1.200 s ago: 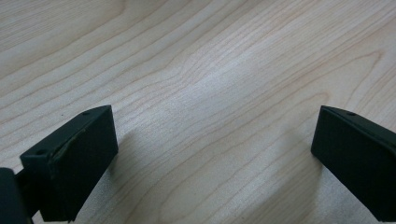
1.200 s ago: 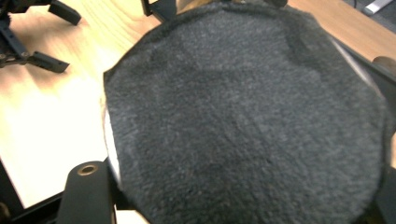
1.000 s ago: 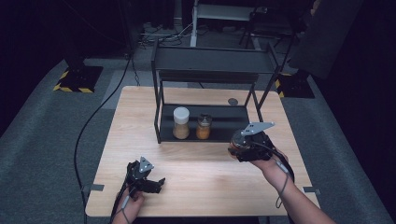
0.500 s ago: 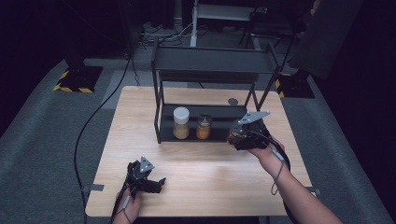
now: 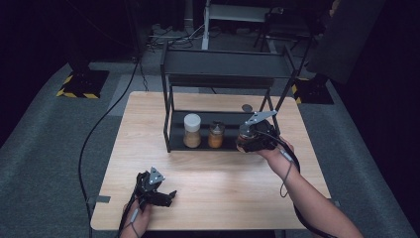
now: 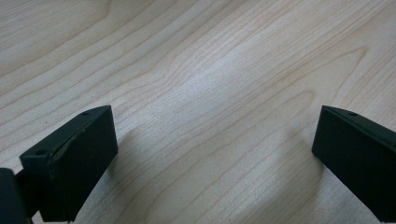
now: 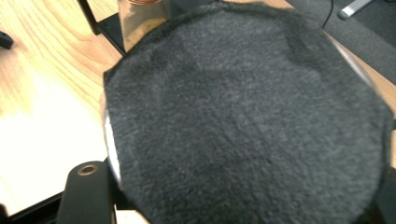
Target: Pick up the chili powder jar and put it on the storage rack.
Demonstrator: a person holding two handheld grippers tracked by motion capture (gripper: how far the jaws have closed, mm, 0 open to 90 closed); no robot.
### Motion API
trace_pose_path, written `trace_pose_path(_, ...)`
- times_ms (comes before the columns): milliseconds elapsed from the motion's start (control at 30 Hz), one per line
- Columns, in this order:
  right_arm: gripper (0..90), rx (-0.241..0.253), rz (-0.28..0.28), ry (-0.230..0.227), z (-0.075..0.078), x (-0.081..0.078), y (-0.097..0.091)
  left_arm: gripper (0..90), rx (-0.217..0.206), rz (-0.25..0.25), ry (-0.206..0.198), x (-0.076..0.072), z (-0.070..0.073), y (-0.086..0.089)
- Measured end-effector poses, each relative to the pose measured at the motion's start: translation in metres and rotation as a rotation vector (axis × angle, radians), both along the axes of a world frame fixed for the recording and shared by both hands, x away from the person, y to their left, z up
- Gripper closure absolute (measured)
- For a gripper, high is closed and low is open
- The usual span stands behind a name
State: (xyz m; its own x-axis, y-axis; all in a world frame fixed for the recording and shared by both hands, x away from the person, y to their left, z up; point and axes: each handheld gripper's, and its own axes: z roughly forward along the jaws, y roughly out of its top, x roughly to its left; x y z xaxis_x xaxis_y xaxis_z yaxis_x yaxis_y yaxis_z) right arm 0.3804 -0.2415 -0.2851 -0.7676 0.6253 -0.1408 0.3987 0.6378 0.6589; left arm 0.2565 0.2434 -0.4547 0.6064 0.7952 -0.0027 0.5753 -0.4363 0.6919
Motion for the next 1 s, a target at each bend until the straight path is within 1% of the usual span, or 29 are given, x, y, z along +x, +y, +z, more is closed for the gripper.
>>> trace_pose_path(167, 31.1, -0.006, -0.014, 0.009, -0.004, 0.012, 0.005, 0.0, 0.000, -0.001, -0.001, 0.000, 0.000, 0.000)
trace_pose_path(367, 31.1, -0.017, -0.031, 0.026, -0.013, 0.029, 0.009, 0.0, 0.000, -0.001, -0.001, 0.000, 0.000, 0.000)
trace_pose_path(533, 31.1, -0.008, -0.048, 0.050, -0.024, 0.044, 0.009, 0.0, 0.000, -0.001, -0.001, 0.000, 0.000, 0.000)
trace_pose_path(633, 31.1, 0.022, -0.047, 0.072, -0.033, 0.053, 0.006, 0.0, 0.000, -0.001, -0.001, 0.000, 0.000, 0.000)
trace_pose_path(733, 31.1, 0.024, -0.052, 0.080, -0.040, 0.060, 0.008, 0.0, 0.000, -0.001, -0.001, 0.000, 0.000, 0.000)
trace_pose_path(833, 31.1, 0.035, -0.069, 0.098, -0.048, 0.067, 0.009, 0.0, 0.000, -0.001, -0.001, 0.000, 0.000, 0.000)
trace_pose_path(1000, 31.1, 0.029, -0.079, 0.112, -0.059, 0.076, 0.014, 0.0, 0.000, -0.001, -0.001, 0.000, 0.000, 0.000)
